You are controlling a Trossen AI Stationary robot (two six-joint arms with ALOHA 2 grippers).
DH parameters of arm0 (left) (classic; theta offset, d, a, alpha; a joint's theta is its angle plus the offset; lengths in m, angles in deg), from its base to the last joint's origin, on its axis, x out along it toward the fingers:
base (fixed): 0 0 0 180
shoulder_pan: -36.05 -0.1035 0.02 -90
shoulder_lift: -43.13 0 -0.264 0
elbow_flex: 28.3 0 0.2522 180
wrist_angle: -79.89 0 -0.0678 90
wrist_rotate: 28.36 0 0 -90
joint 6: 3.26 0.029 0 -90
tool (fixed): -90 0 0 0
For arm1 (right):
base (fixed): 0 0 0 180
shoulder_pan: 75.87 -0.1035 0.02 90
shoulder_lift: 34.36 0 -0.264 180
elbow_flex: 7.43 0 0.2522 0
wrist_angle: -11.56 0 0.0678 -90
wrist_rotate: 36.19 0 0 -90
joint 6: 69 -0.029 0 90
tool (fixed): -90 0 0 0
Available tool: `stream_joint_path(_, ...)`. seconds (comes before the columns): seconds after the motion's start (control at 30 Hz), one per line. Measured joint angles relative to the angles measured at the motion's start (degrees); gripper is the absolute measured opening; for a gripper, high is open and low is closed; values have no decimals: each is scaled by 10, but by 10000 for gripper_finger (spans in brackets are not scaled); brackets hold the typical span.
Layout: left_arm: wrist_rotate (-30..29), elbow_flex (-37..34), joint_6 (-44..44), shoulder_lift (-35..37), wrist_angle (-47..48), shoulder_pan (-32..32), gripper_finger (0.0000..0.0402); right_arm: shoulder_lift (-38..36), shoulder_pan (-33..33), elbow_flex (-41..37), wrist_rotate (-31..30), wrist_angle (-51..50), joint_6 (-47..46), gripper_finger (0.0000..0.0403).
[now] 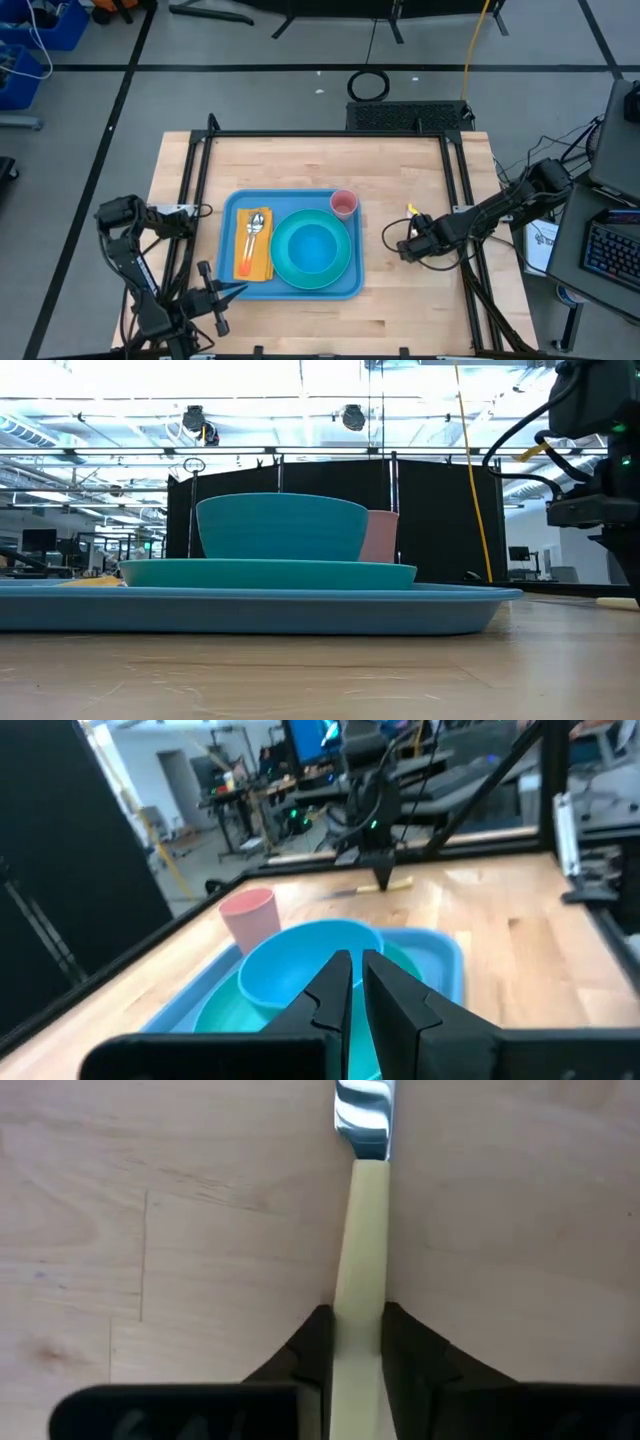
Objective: Set up tray
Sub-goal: Put the yellow knife on the blue serving tray to the left of the orange spoon
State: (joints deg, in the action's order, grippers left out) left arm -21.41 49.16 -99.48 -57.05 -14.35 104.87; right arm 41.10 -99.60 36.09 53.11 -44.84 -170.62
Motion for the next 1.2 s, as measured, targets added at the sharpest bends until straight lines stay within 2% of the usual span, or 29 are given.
stream_joint_path(0.2,67,0,14,0,2,-28,35,0,-7,6,-38,5,12,47)
stream_joint_path(0.3,151,0,58,0,1,-50,35,-3,-21,18,-78,12,14,47)
stream_joint_path(0.4,231,0,89,0,1,-73,35,-10,-40,34,-137,23,18,47)
stream_joint_path(0.53,265,0,101,0,-1,-101,35,-13,-64,53,-255,68,41,47)
stream_joint_path(0.73,222,-1,199,0,-19,-117,35,-14,-84,54,-399,242,172,47)
stream_joint_path(0.97,69,-1,315,0,-97,-88,35,-13,-100,54,-522,485,441,47)
stream_joint_path(1.1,29,-1,432,0,-148,-96,35,-13,-101,54,-531,683,649,47)
stream_joint_path(1.2,-2,-1,516,0,-213,-112,35,-11,-101,55,-496,817,787,47)
